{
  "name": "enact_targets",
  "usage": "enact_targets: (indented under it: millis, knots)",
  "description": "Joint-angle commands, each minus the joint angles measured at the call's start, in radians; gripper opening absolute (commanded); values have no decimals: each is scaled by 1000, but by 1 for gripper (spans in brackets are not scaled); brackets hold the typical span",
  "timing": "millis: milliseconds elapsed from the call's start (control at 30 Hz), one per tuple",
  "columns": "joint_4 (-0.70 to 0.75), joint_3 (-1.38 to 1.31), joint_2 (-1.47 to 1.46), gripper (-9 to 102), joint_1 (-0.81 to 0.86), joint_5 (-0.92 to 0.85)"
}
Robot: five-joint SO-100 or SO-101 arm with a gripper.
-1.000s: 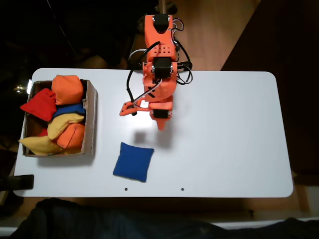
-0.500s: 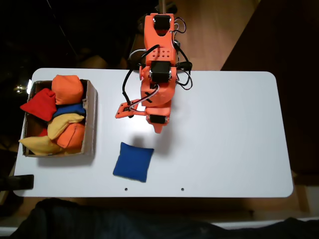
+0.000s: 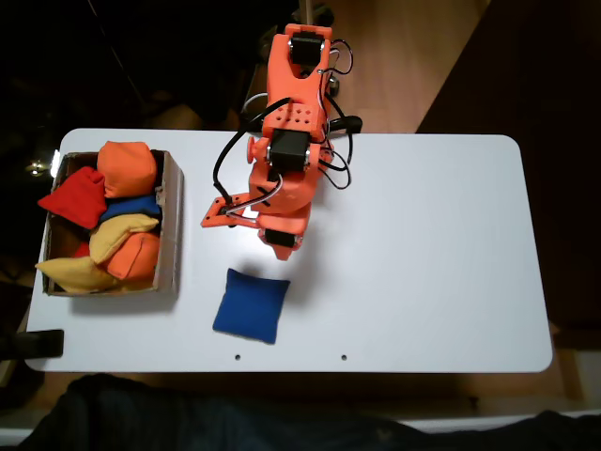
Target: Grasp a bag and put it in the box.
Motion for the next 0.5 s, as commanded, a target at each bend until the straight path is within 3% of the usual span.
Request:
enact_targets:
  millis: [0,467]
  knots:
    - [11,-74,-23,0,31,-6]
    - [11,-233,-238,0,161,-17]
